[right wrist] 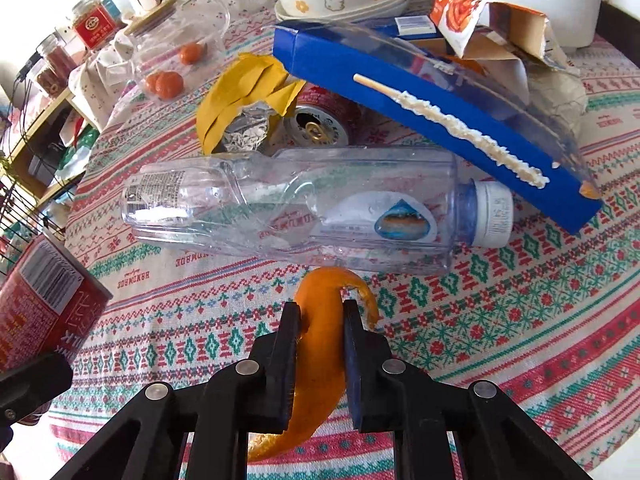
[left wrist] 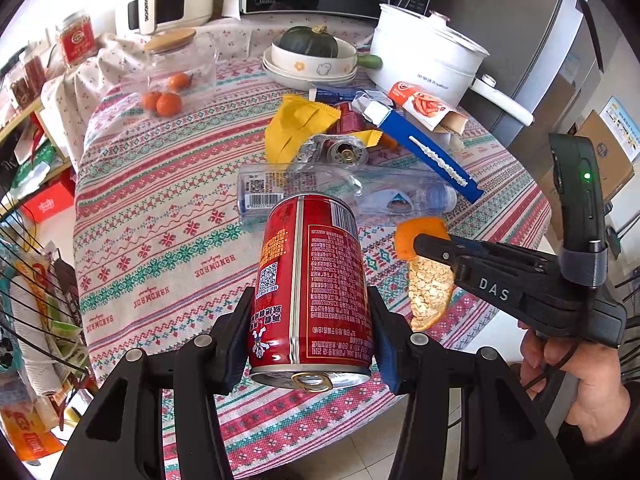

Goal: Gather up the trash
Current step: 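Grasp the orange peel with the right tool, then carry the red can and orange peel to the white bin and release both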

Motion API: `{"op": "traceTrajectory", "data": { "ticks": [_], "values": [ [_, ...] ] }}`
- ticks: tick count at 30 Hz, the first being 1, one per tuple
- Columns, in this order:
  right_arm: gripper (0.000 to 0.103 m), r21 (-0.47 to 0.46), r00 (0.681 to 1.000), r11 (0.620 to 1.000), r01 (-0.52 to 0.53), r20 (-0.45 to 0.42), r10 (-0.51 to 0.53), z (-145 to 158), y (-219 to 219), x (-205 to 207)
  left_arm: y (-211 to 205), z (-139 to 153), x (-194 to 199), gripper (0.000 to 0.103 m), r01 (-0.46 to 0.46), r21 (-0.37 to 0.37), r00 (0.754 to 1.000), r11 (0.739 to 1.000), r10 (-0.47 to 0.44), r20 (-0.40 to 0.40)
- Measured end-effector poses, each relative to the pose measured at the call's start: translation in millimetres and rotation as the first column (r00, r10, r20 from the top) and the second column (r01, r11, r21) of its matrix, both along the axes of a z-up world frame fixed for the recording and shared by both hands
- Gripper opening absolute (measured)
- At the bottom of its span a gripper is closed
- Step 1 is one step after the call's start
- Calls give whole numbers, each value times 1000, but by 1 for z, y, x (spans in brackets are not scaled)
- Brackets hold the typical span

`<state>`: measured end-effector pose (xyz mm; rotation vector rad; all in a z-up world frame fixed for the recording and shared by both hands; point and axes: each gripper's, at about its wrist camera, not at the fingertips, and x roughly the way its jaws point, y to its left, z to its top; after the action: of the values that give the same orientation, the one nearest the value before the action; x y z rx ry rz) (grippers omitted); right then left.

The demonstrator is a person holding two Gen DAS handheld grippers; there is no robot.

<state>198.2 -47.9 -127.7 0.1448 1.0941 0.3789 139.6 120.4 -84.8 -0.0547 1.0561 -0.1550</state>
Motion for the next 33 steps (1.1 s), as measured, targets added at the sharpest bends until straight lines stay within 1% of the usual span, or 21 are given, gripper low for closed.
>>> {"op": "traceTrajectory", "data": {
  "ticks": [4,8,12,15,20,25,28,31,33],
  "values": [
    [17,25,1000,1000,17,11,-18,15,-18,-6,-17,3,0,55,25,-4,1000,1000,-25,3],
    [17,40,998,998,55,28,-56,31,-49,-12,-38,8,3,55,50,-18,999,999,-50,11],
    [17,22,993,994,110,51,-111,45,-88,-18,-68,10,7,55,90,-43,996,995,-90,19],
    [17,7,986,988,156,61,-156,53,-120,-22,-96,10,10,55,134,-44,991,990,-133,22],
    [17,-4,968,969,246,56,-246,63,-186,-35,-149,6,14,55,217,-64,976,974,-216,28],
    [17,-12,939,940,341,43,-340,65,-247,-50,-211,-3,9,55,324,-84,946,942,-323,24],
    [17,-23,920,920,391,28,-390,63,-280,-60,-253,-14,3,55,395,-96,918,914,-396,14],
    [17,-37,902,901,431,8,-431,57,-310,-70,-296,-28,-3,55,465,-94,884,880,-468,-4],
    [17,-57,892,891,450,-6,-451,50,-327,-77,-321,-39,-5,55,498,-95,865,862,-502,-22]
  ]
}}
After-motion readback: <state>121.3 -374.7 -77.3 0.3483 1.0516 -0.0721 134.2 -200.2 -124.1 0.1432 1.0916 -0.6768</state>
